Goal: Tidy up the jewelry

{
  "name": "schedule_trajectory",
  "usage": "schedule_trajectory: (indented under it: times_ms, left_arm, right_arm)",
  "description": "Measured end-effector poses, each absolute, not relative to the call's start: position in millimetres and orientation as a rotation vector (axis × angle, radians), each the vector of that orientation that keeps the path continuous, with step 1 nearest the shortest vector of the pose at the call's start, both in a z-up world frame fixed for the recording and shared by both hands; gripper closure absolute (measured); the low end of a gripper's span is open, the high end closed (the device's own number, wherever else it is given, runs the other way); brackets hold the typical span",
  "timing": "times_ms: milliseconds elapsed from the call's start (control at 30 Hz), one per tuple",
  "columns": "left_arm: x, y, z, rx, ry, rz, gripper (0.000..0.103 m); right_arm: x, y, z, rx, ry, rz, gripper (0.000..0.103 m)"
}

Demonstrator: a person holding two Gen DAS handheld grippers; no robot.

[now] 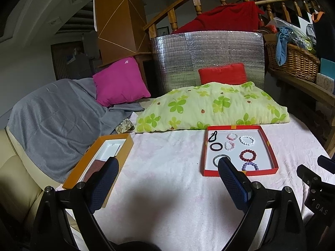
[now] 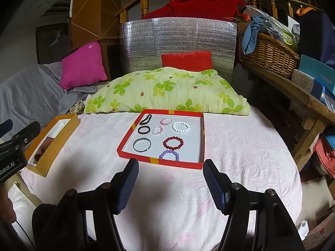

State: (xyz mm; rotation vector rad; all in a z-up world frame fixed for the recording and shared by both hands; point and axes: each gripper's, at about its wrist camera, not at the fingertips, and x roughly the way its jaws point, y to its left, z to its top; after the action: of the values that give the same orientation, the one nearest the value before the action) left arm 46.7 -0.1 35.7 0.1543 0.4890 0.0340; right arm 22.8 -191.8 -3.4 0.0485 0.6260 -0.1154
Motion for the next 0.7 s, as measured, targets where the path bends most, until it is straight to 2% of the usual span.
schedule_trajectory:
  times_ms: [700]
  left_arm:
    - [42.1, 4.5, 37.6, 0.146, 0.479, 0.039, 0.007]
  right_arm:
    - [20.5, -188.3, -3.5, 0.046, 0.629, -0.116, 0.035]
